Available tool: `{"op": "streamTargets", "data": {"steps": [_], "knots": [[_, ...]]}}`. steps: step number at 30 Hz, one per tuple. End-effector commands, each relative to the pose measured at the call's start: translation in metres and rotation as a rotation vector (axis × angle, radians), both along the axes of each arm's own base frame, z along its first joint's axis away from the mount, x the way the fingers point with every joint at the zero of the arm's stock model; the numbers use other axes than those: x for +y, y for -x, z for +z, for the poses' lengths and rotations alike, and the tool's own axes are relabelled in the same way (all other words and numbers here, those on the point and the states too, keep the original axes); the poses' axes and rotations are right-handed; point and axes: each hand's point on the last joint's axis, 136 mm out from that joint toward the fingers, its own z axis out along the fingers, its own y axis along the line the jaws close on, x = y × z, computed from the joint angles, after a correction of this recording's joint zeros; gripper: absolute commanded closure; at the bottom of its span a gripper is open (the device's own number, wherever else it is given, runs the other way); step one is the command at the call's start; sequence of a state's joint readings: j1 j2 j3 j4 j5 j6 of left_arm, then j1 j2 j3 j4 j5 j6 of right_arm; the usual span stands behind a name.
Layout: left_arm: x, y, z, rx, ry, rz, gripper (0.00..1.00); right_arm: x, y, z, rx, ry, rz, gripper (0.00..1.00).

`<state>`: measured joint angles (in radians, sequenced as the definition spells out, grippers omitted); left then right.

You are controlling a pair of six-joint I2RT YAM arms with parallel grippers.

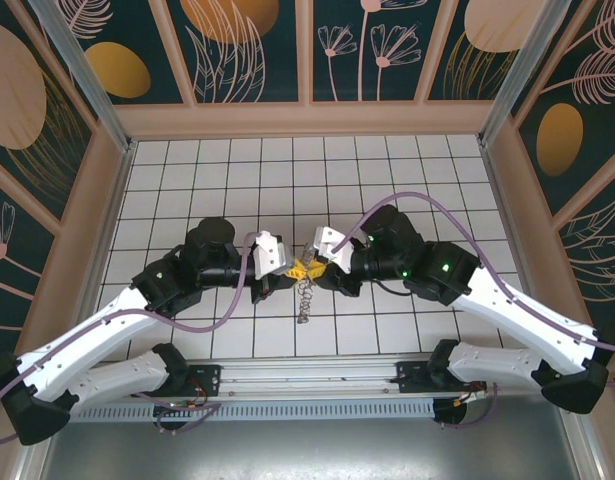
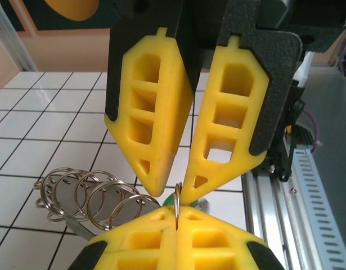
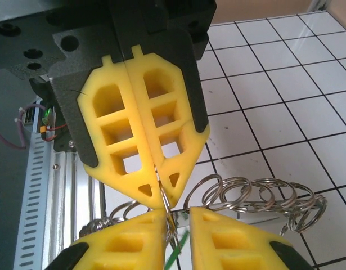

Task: Put the keys on the keyring

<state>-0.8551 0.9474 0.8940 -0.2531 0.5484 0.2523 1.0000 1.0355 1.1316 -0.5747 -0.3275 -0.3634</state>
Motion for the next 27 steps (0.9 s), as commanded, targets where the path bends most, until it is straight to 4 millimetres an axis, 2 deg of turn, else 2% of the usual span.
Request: {"op": "streamTargets", "data": {"steps": [1, 6, 11, 20, 23, 27], "knots": [[-0.006, 0.009, 0.036, -0.040, 0.161, -0.052, 1.00, 0.005, 0.009, 0.017, -0.036, -0.090, 0.041, 0.82], [-0.003, 0.019, 0.051, -0.054, 0.235, -0.084, 1.00, 0.004, 0.014, 0.019, -0.054, -0.122, 0.059, 0.82], [-0.001, 0.029, 0.060, -0.044, 0.295, -0.125, 1.00, 0.001, 0.027, 0.030, -0.082, -0.197, 0.110, 0.81], [0.003, 0.046, 0.077, -0.050, 0.397, -0.205, 1.00, -0.001, 0.033, 0.037, -0.106, -0.239, 0.144, 0.82], [0.005, 0.049, 0.082, -0.056, 0.424, -0.218, 1.00, -0.003, 0.034, 0.040, -0.117, -0.254, 0.142, 0.85], [0.005, 0.050, 0.083, -0.047, 0.433, -0.225, 1.00, -0.005, 0.032, 0.044, -0.142, -0.267, 0.127, 1.00]]}}
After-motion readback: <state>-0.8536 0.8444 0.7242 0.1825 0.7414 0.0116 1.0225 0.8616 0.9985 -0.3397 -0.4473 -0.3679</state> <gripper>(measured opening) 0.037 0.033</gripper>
